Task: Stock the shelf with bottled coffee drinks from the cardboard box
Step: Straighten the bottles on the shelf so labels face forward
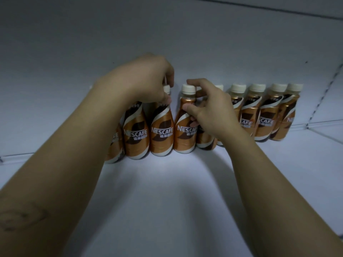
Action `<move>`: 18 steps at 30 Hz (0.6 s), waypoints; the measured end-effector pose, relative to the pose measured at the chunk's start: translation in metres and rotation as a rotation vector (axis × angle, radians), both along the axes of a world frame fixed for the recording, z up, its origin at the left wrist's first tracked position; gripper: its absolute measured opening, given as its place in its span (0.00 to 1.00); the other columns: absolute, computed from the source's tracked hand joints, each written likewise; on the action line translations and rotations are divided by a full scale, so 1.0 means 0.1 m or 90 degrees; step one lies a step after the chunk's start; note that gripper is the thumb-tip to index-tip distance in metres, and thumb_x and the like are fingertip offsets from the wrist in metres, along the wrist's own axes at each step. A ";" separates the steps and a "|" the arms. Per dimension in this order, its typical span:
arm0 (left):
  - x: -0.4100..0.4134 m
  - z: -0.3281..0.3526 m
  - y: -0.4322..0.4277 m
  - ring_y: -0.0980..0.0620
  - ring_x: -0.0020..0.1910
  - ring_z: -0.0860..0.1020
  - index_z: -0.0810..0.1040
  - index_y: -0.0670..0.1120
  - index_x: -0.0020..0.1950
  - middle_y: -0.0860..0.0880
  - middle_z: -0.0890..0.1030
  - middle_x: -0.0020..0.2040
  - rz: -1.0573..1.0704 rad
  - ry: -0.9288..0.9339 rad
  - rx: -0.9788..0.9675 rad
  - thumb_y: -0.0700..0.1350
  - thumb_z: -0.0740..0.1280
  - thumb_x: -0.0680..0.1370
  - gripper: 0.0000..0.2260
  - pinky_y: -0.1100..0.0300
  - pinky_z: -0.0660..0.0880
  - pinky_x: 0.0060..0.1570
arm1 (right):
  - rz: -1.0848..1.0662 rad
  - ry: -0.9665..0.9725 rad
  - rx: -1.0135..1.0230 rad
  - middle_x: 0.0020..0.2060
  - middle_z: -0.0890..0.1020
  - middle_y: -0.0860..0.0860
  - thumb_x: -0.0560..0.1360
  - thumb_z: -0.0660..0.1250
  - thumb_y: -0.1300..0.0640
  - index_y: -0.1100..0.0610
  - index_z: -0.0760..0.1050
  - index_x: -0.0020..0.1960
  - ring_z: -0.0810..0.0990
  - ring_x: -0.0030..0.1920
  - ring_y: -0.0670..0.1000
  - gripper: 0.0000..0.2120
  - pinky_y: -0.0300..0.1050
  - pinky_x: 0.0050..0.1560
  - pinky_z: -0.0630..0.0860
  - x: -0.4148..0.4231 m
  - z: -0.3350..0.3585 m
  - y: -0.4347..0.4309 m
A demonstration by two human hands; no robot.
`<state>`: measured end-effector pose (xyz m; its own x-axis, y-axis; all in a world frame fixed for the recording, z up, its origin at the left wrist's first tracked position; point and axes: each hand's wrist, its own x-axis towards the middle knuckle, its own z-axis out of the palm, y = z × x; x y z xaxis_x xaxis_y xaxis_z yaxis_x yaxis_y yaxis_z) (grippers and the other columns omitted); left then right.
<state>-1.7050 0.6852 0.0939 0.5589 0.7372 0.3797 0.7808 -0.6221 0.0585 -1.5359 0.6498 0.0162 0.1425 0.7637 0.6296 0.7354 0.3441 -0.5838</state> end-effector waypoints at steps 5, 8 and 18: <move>0.04 0.06 -0.11 0.48 0.52 0.76 0.75 0.51 0.61 0.49 0.78 0.55 -0.006 -0.017 -0.011 0.52 0.73 0.70 0.20 0.53 0.74 0.50 | 0.037 -0.053 -0.092 0.62 0.76 0.49 0.73 0.71 0.54 0.41 0.61 0.73 0.80 0.50 0.42 0.33 0.33 0.46 0.76 0.03 0.16 -0.17; 0.10 0.11 -0.18 0.49 0.54 0.75 0.73 0.53 0.63 0.50 0.76 0.57 -0.029 -0.050 0.016 0.55 0.72 0.71 0.22 0.55 0.72 0.48 | -0.013 0.004 -0.020 0.60 0.78 0.47 0.75 0.68 0.49 0.42 0.69 0.68 0.82 0.47 0.47 0.22 0.48 0.49 0.81 0.15 0.44 -0.30; 0.88 0.16 -0.09 0.47 0.54 0.76 0.71 0.54 0.67 0.49 0.76 0.60 -0.089 -0.016 -0.072 0.50 0.75 0.69 0.28 0.53 0.74 0.50 | -0.242 -0.012 0.085 0.56 0.77 0.49 0.76 0.66 0.48 0.49 0.73 0.64 0.78 0.49 0.49 0.18 0.45 0.49 0.75 0.76 0.27 -0.14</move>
